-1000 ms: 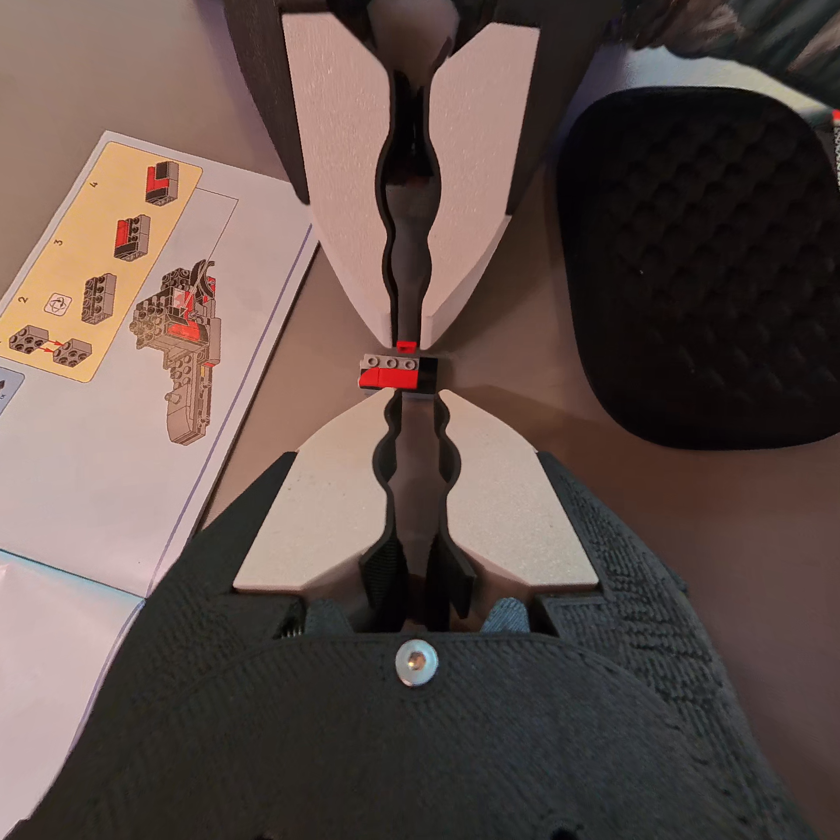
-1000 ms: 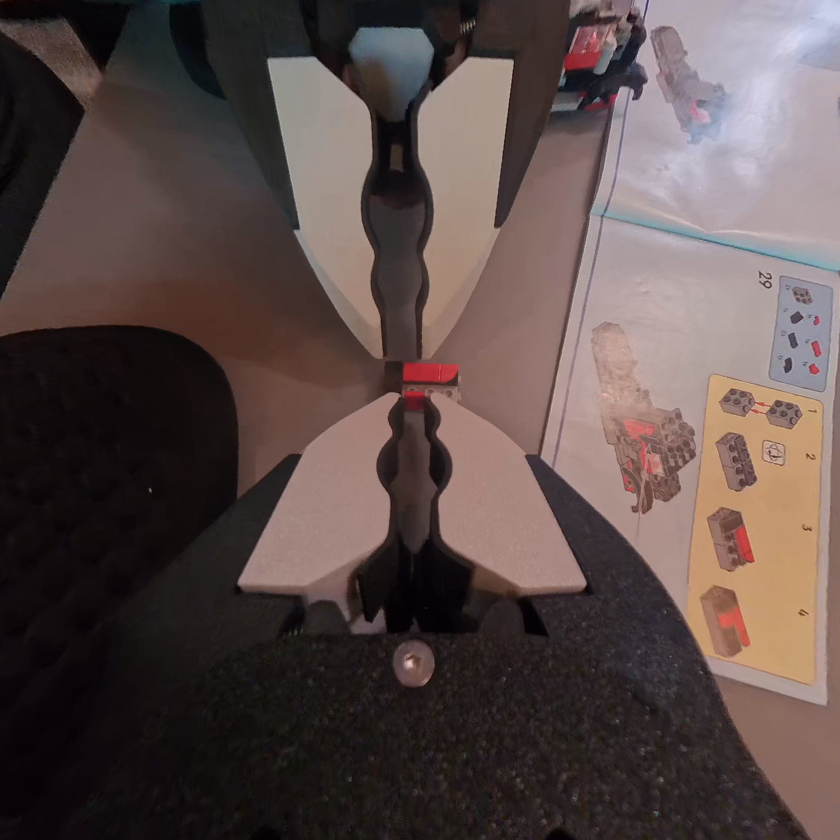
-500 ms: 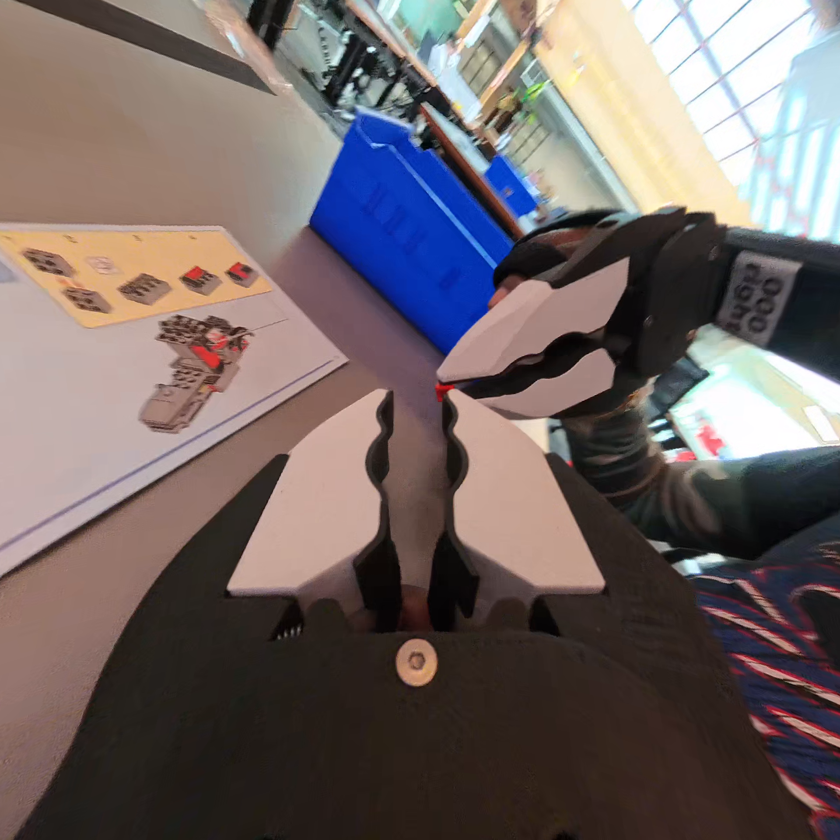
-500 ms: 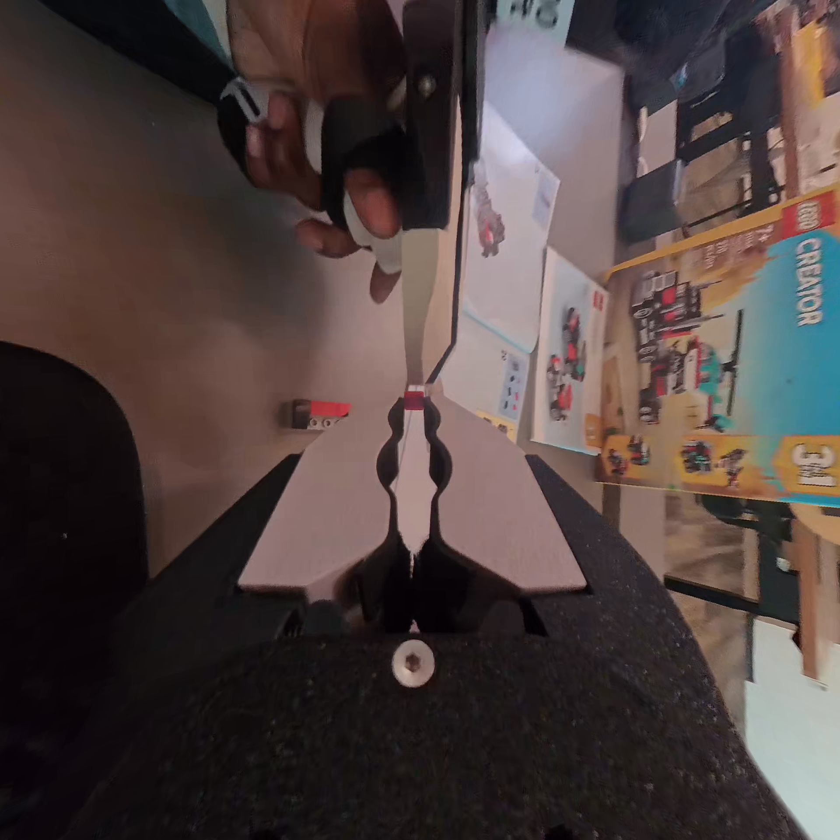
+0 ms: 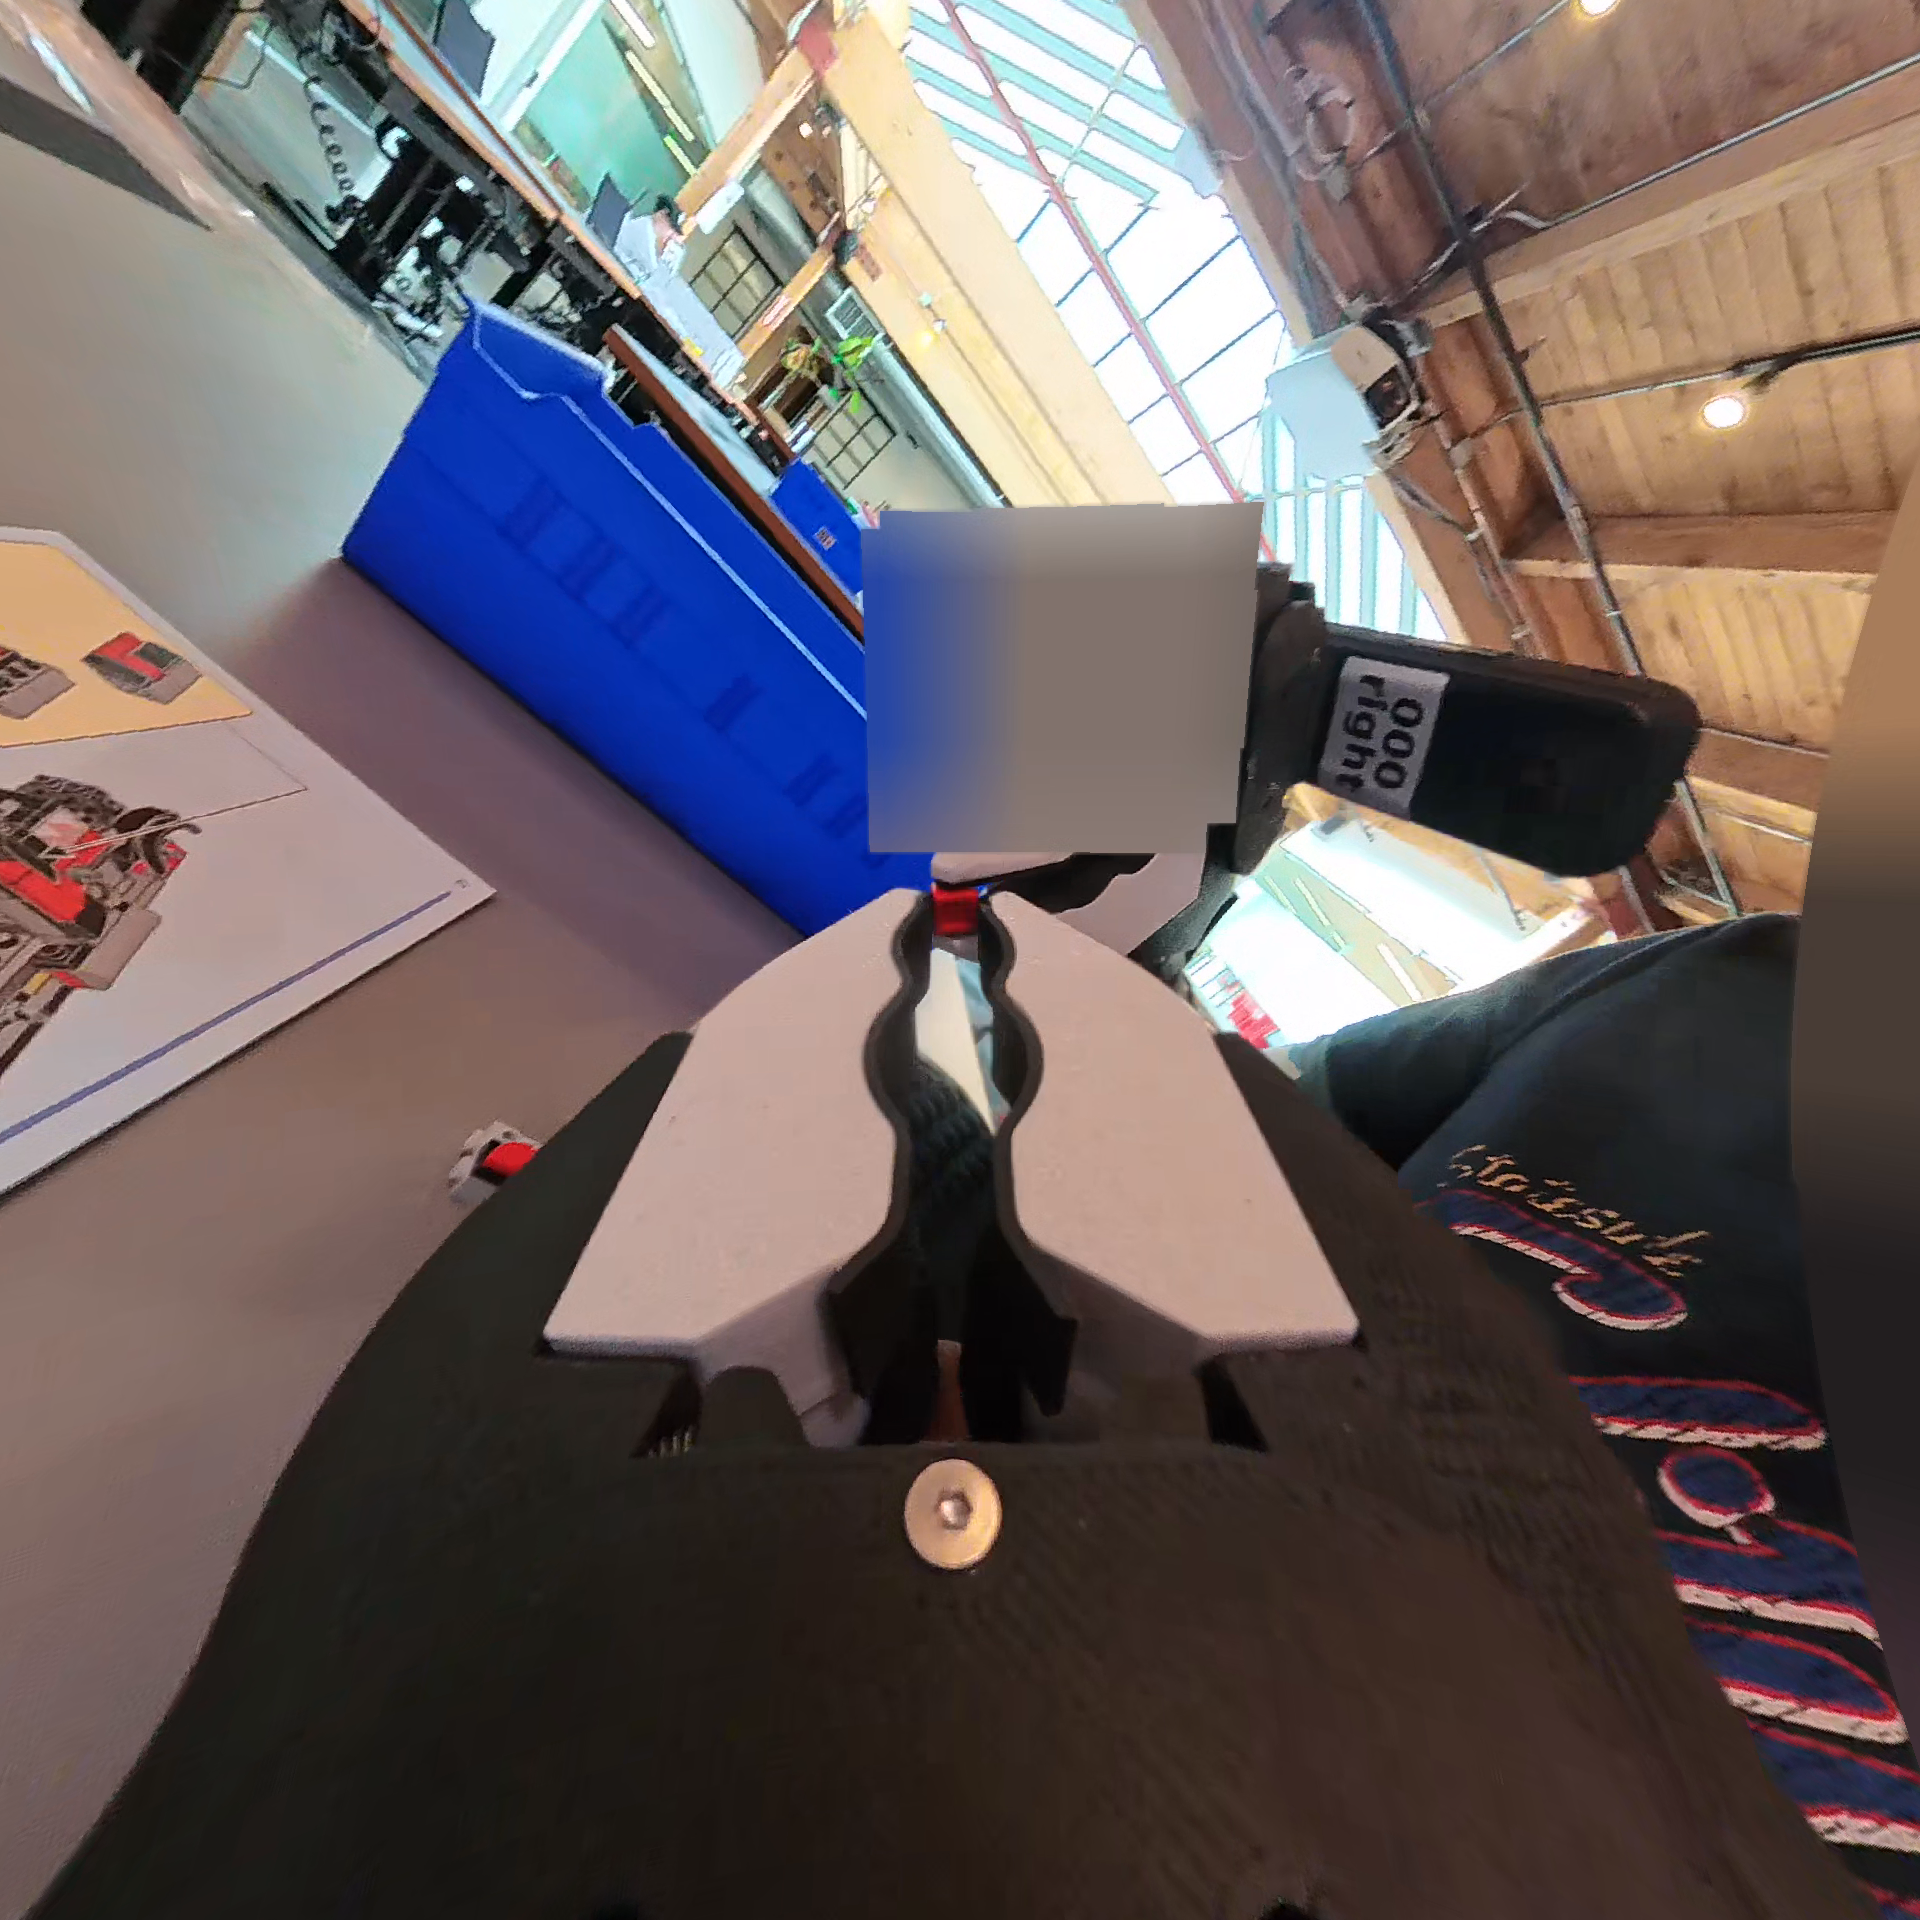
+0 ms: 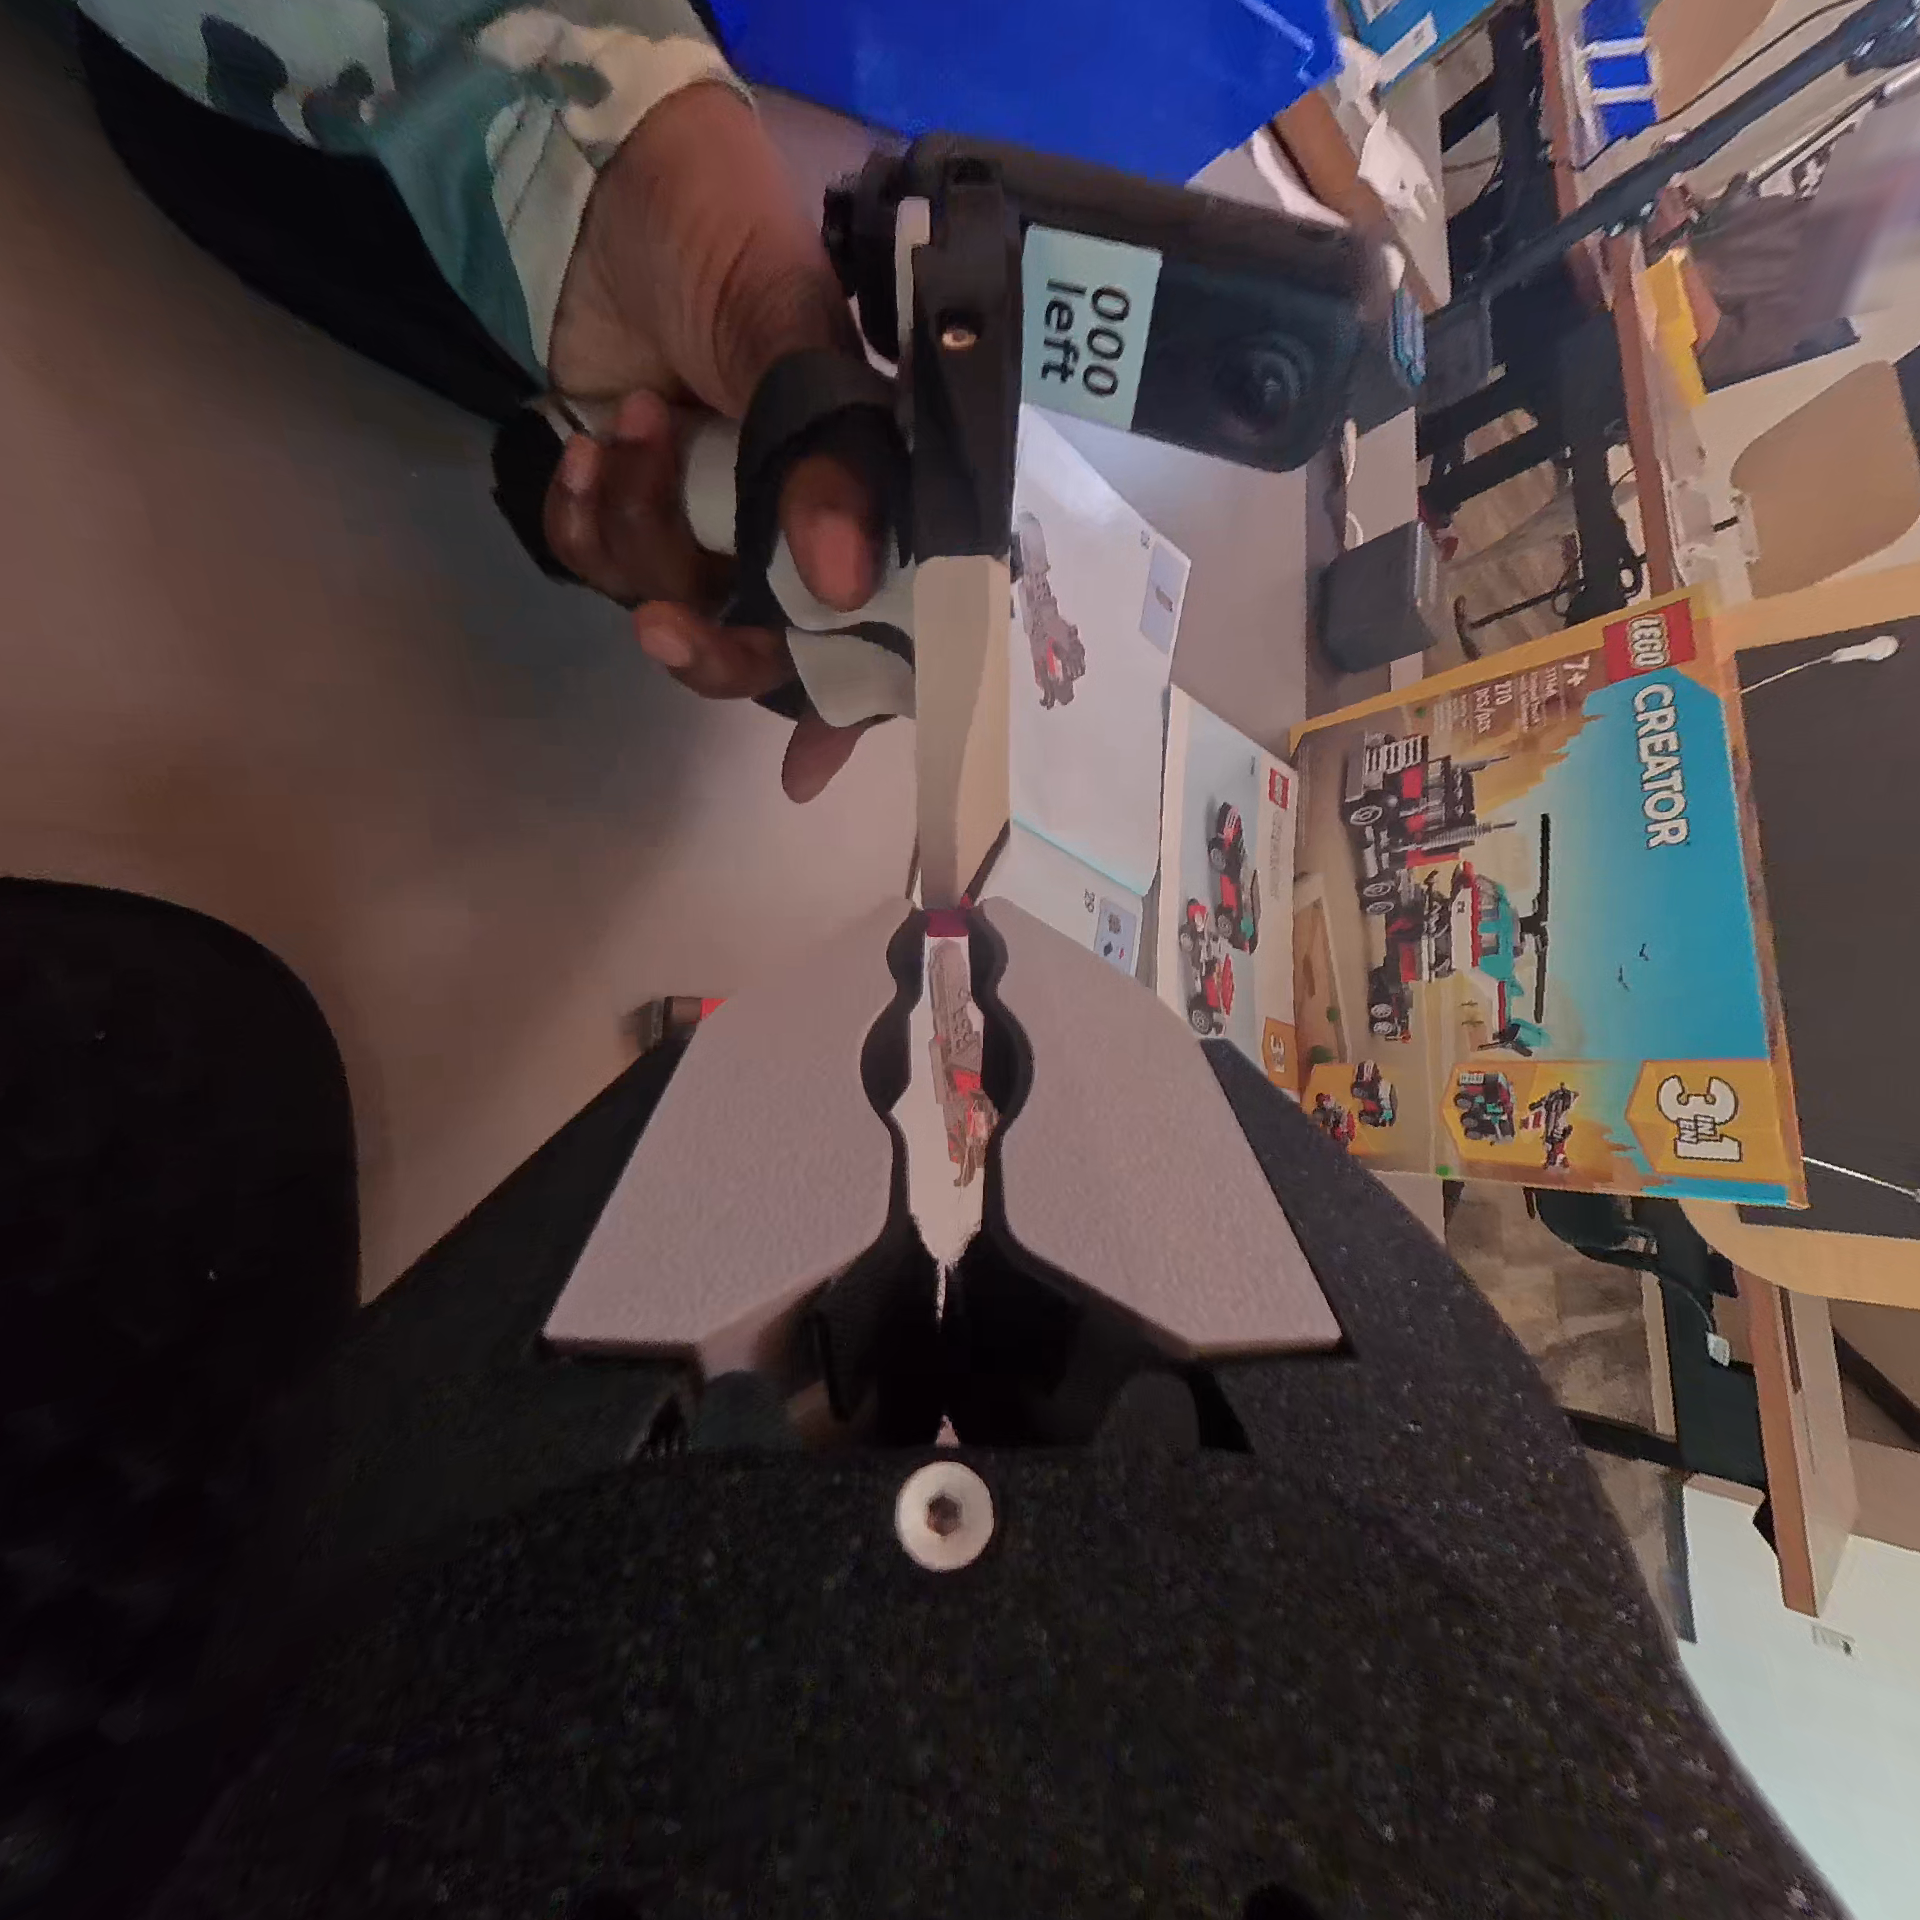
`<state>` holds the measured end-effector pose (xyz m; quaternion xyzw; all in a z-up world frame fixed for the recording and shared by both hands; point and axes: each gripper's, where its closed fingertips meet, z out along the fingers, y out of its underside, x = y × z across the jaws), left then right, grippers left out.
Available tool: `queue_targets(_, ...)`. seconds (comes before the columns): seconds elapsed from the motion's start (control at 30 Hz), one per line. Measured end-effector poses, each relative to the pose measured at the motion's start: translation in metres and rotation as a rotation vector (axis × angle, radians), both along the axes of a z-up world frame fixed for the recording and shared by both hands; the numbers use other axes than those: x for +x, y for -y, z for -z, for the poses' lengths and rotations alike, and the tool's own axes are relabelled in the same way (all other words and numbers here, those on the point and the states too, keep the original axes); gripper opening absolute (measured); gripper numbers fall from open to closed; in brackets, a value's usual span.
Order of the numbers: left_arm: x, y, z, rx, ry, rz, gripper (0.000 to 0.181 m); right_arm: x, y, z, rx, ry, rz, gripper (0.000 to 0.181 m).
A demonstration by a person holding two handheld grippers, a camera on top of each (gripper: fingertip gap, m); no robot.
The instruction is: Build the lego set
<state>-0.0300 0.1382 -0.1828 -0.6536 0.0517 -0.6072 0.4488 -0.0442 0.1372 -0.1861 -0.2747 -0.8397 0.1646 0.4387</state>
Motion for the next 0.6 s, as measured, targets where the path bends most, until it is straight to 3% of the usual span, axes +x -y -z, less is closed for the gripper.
queue_targets(0.1,-0.001,0.005,-0.011,0.029,0.091,0.030,0.008,-0.001,0.005,-0.012,-0.067,-0.056,-0.030,0.008)
queue_targets(0.23,-0.009,0.017,-0.037,0.067,0.334,0.108,0.009,-0.002,0.013,-0.035,-0.234,-0.174,-0.088,0.013)
queue_targets(0.33,-0.018,0.017,-0.046,0.158,0.379,0.037,0.008,-0.006,0.013,-0.050,-0.416,-0.244,-0.048,0.014)
queue_targets(0.4,-0.025,0.010,-0.046,0.288,0.225,-0.158,0.008,-0.011,0.007,-0.056,-0.652,-0.255,0.038,0.017)
queue_targets(0.47,-0.033,0.004,-0.044,0.508,-0.134,-0.421,0.008,-0.014,-0.001,-0.063,-0.990,-0.286,0.111,0.016)
queue_targets(0.53,-0.040,0.010,-0.058,0.784,-0.496,-0.668,0.008,-0.016,0.000,-0.065,-1.311,-0.253,0.106,0.016)
queue_targets(0.6,-0.040,0.016,-0.067,0.955,-0.763,-0.798,0.008,-0.016,0.002,-0.064,-1.498,-0.225,0.074,0.018)
